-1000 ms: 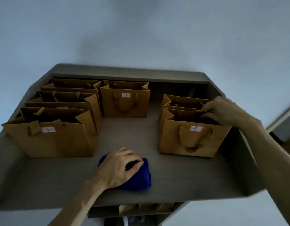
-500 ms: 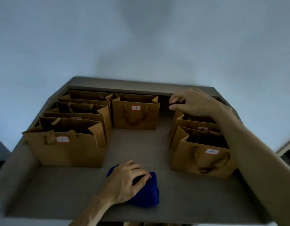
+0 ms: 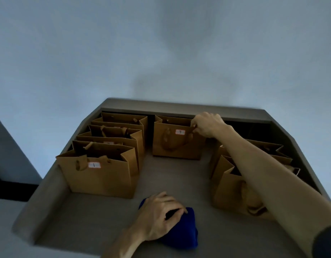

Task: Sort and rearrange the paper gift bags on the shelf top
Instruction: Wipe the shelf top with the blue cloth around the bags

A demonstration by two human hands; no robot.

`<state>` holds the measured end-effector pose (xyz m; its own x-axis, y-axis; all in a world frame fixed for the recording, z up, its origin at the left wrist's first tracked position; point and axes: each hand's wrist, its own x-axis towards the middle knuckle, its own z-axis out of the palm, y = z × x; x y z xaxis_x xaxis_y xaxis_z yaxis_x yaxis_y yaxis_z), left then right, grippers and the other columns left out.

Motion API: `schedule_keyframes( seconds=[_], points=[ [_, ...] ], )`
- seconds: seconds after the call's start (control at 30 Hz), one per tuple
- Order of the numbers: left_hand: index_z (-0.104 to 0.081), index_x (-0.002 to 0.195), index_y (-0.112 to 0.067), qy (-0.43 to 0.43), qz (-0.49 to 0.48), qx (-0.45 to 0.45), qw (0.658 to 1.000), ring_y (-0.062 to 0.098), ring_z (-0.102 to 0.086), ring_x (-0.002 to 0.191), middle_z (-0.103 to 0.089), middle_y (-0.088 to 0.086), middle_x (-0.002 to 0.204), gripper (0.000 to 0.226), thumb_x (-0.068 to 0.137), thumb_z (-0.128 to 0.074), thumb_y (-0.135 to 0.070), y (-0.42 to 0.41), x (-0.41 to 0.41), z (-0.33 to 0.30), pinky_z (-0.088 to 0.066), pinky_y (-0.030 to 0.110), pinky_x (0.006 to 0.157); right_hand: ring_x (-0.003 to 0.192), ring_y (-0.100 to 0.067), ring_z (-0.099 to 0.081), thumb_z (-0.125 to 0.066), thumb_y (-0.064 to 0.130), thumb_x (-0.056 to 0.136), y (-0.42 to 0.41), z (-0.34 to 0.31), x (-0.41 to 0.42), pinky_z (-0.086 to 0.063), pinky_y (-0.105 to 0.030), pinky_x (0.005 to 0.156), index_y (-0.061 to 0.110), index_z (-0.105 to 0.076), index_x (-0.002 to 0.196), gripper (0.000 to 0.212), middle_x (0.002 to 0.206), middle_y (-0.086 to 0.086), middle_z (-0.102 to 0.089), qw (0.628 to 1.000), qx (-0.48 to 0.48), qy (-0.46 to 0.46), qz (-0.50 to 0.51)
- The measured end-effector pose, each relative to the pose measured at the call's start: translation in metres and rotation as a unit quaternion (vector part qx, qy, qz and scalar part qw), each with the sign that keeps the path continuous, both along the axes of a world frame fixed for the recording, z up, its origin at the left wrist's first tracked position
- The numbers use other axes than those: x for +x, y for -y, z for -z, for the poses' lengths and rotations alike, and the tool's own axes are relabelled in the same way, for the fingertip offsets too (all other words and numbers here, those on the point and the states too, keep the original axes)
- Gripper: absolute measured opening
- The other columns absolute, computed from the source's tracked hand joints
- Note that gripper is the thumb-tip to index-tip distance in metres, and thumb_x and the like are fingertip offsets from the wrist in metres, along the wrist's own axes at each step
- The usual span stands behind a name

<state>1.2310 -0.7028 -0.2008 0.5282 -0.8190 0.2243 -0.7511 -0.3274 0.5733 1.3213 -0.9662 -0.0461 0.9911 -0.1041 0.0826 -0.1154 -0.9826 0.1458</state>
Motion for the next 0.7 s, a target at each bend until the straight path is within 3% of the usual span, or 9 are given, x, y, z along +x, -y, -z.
schedule_keyframes(
  seconds=[0.17,0.33,0.43,0.57,0.7],
  points=[
    [-0.067,0.11,-0.04,0.0,0.001,0.004,1.0,-0.011,-0.053,0.106,-0.064,-0.028,0.11,0.036,0.098,-0.037,-0.055,0.001,0.001,0.003,-0.03,0.018,0.106,0.109,-0.023,-0.058,-0.06,0.035,0.094,0.053,-0.01,-0.038,-0.04,-0.036,0.076,0.034,-0.064,0.12,0.027,0.121,0.0,-0.061,0.998,0.018,-0.002,0.061],
    [-0.066,0.11,-0.044,0.009,0.003,0.01,1.0,-0.009,-0.052,0.107,-0.062,-0.032,0.109,0.04,0.096,-0.033,-0.061,0.003,0.004,0.008,-0.036,0.024,0.103,0.086,-0.014,-0.055,-0.058,0.029,0.095,0.092,-0.015,-0.078,-0.044,-0.034,0.068,0.029,-0.07,0.11,0.019,0.101,0.006,-0.062,0.993,0.078,0.042,0.079],
    [-0.066,0.108,-0.044,0.008,0.003,0.004,1.0,-0.008,-0.053,0.107,-0.062,-0.032,0.107,0.04,0.095,-0.033,-0.062,0.003,0.005,0.008,-0.035,0.025,0.104,0.081,-0.014,-0.057,-0.059,0.029,0.095,0.099,-0.015,-0.091,-0.053,-0.042,0.071,0.03,-0.072,0.108,0.019,0.098,0.005,-0.066,0.991,0.082,0.075,0.08],
    [-0.066,0.108,-0.043,0.009,0.001,-0.003,1.0,-0.007,-0.054,0.106,-0.063,-0.032,0.107,0.039,0.095,-0.034,-0.061,0.002,0.004,0.007,-0.039,0.028,0.099,0.09,-0.014,-0.056,-0.059,0.026,0.096,0.106,-0.017,-0.101,-0.046,-0.034,0.072,0.027,-0.072,0.111,0.02,0.11,0.002,-0.068,0.989,0.072,0.07,0.107],
    [-0.067,0.106,-0.043,0.012,-0.001,-0.013,1.0,-0.007,-0.054,0.105,-0.063,-0.031,0.106,0.035,0.096,-0.037,-0.057,0.002,0.002,0.006,-0.038,0.026,0.1,0.108,-0.024,-0.058,-0.059,0.029,0.096,0.12,-0.022,-0.114,-0.041,-0.036,0.079,0.031,-0.07,0.115,0.022,0.12,-0.001,-0.065,0.986,0.026,0.035,0.163]
  ],
)
